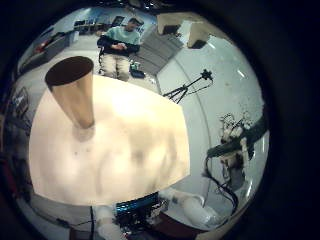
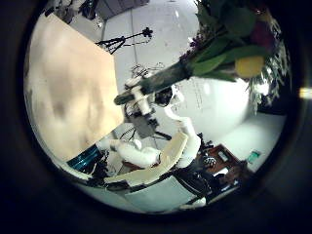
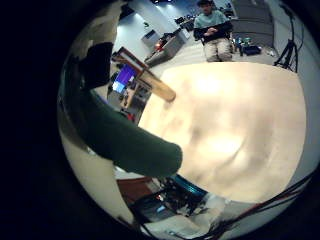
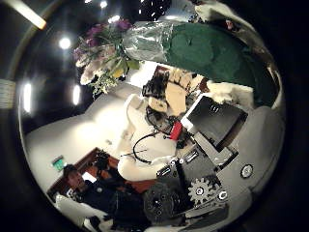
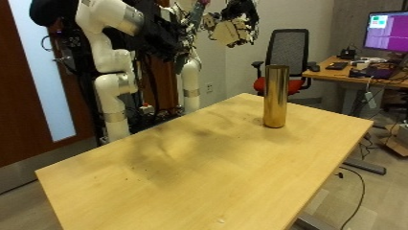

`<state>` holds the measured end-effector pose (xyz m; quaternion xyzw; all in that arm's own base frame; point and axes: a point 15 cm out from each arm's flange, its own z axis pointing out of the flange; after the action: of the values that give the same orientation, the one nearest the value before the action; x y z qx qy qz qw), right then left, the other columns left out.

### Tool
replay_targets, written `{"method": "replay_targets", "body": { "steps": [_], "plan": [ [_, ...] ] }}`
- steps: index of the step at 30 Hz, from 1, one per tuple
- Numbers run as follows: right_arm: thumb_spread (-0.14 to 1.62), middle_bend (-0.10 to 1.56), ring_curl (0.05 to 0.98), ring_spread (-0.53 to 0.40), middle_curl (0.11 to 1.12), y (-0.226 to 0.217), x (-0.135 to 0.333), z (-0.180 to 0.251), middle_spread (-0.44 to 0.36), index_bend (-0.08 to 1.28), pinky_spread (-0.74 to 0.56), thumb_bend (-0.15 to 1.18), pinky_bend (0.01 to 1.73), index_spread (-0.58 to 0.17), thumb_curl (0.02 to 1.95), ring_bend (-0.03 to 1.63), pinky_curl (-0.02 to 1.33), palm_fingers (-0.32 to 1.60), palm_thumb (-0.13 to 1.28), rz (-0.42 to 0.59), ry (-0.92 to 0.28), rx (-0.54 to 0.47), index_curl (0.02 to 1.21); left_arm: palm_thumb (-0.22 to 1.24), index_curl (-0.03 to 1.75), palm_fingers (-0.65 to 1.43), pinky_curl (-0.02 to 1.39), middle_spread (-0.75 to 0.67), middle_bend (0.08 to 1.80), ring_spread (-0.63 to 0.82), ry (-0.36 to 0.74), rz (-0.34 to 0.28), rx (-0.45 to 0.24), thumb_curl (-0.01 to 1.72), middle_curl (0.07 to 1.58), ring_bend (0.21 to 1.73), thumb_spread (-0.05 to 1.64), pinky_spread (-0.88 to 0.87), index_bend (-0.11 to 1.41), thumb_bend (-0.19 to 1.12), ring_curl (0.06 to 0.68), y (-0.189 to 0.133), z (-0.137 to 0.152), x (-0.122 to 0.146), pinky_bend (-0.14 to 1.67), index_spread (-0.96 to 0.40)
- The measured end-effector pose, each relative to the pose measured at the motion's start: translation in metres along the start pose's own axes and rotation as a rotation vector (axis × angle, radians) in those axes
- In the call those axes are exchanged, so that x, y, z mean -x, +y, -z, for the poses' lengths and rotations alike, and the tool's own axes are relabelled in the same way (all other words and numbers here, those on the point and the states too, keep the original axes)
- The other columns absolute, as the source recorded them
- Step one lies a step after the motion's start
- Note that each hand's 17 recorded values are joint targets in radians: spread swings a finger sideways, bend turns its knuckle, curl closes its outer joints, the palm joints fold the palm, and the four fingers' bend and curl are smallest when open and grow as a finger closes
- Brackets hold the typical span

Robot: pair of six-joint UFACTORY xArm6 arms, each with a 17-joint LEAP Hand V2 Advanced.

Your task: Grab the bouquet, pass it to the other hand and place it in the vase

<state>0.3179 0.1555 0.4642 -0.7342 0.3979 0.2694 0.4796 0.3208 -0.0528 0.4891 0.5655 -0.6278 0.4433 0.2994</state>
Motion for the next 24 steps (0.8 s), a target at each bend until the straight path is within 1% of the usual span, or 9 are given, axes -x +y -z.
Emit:
{"method": "replay_targets", "body": {
  "steps": [2, 5, 6, 9, 16, 20, 22, 23, 24],
  "plan": [
    [0.08, 1.37, 0.627, -0.187, 0.74, -0.005, 0.006, -0.006, -0.134, 1.03, -0.25, -0.02, 1.1, -0.282, 0.94, 1.45, 0.99, 1.13, 1.2, 0.01, -0.025, -0.006, 1.05, 0.12, 0.35, 0.27, 0.26, 0.27, 0.26, 0.42, 0.032, -0.005, 0.02, 0.32, 0.34, 0.53, 0.76, 0.36, 0.17, -0.04, 0.203, 0.002, -0.002, -0.003, 0.2, 0.2],
    [0.08, 1.37, 0.627, -0.187, 0.75, -0.012, 0.015, -0.024, -0.134, 1.03, -0.25, -0.02, 1.09, -0.28, 0.93, 1.45, 1.0, 1.13, 1.19, 0.03, -0.061, 0.005, 1.05, 0.12, 0.34, 0.25, 0.27, 0.29, 0.25, 0.43, 0.066, -0.015, 0.027, 0.33, 0.34, 0.54, 0.75, 0.37, 0.16, -0.04, 0.2, 0.001, -0.005, -0.008, 0.21, 0.21],
    [0.07, 1.37, 0.627, -0.187, 0.75, -0.013, 0.017, -0.03, -0.134, 1.03, -0.25, -0.02, 1.08, -0.281, 0.93, 1.45, 1.01, 1.13, 1.19, 0.035, -0.069, 0.014, 1.04, 0.13, 0.33, 0.24, 0.28, 0.31, 0.24, 0.45, 0.078, -0.019, 0.032, 0.33, 0.34, 0.54, 0.74, 0.38, 0.16, -0.04, 0.198, 0.001, -0.008, -0.011, 0.21, 0.23],
    [0.07, 1.37, 0.627, -0.187, 0.75, -0.019, 0.02, -0.041, -0.131, 1.03, -0.26, -0.02, 1.08, -0.281, 0.93, 1.45, 1.02, 1.13, 1.19, 0.041, -0.073, 0.025, 1.05, 0.13, 0.32, 0.23, 0.28, 0.33, 0.25, 0.45, 0.121, -0.018, 0.084, 0.33, 0.34, 0.55, 0.73, 0.39, 0.15, -0.04, 0.198, 0.007, -0.017, -0.017, 0.22, 0.24],
    [0.07, 1.38, 0.631, -0.19, 0.75, -0.024, 0.015, -0.058, -0.126, 1.04, -0.27, -0.02, 1.05, -0.281, 0.93, 1.45, 1.05, 1.12, 1.19, 0.041, -0.067, 0.045, 1.05, 0.15, 0.3, 0.23, 0.3, 0.34, 0.27, 0.47, 0.221, -0.01, 0.151, 0.34, 0.34, 0.57, 0.71, 0.39, 0.16, -0.04, 0.193, 0.012, -0.022, -0.032, 0.23, 0.26],
    [0.07, 1.37, 0.631, -0.19, 0.75, -0.02, 0.013, -0.073, -0.125, 1.04, -0.27, -0.02, 1.04, -0.281, 0.92, 1.44, 1.06, 1.12, 1.19, 0.044, -0.069, 0.08, 1.05, 0.16, 0.3, 0.28, 0.3, 0.28, 0.33, 0.46, 0.26, -0.002, 0.176, 0.34, 0.36, 0.57, 0.71, 0.38, 0.16, -0.04, 0.185, 0.012, -0.021, -0.04, 0.22, 0.26],
    [0.08, 1.37, 0.632, -0.19, 0.75, -0.017, 0.008, -0.075, -0.125, 1.04, -0.28, -0.02, 1.03, -0.281, 0.92, 1.44, 1.07, 1.12, 1.19, 0.039, -0.06, 0.095, 1.05, 0.17, 0.3, 0.31, 0.29, 0.23, 0.38, 0.44, 0.271, 0.01, 0.191, 0.34, 0.37, 0.57, 0.72, 0.35, 0.16, -0.04, 0.181, 0.011, -0.024, -0.042, 0.2, 0.25],
    [0.08, 1.37, 0.632, -0.19, 0.75, -0.016, 0.007, -0.076, -0.125, 1.04, -0.28, -0.02, 1.03, -0.28, 0.92, 1.44, 1.07, 1.12, 1.19, 0.038, -0.056, 0.099, 1.04, 0.18, 0.3, 0.35, 0.29, 0.17, 0.43, 0.41, 0.275, 0.017, 0.197, 0.34, 0.39, 0.56, 0.72, 0.33, 0.16, -0.04, 0.174, 0.011, -0.025, -0.042, 0.19, 0.23],
    [0.08, 1.37, 0.632, -0.19, 0.75, -0.017, 0.006, -0.078, -0.125, 1.03, -0.28, -0.02, 1.03, -0.28, 0.92, 1.44, 1.07, 1.12, 1.19, 0.038, -0.056, 0.099, 1.04, 0.18, 0.31, 0.36, 0.29, 0.14, 0.44, 0.39, 0.279, 0.025, 0.199, 0.34, 0.39, 0.57, 0.72, 0.32, 0.17, -0.04, 0.173, 0.009, -0.026, -0.041, 0.2, 0.22]
  ]
}}
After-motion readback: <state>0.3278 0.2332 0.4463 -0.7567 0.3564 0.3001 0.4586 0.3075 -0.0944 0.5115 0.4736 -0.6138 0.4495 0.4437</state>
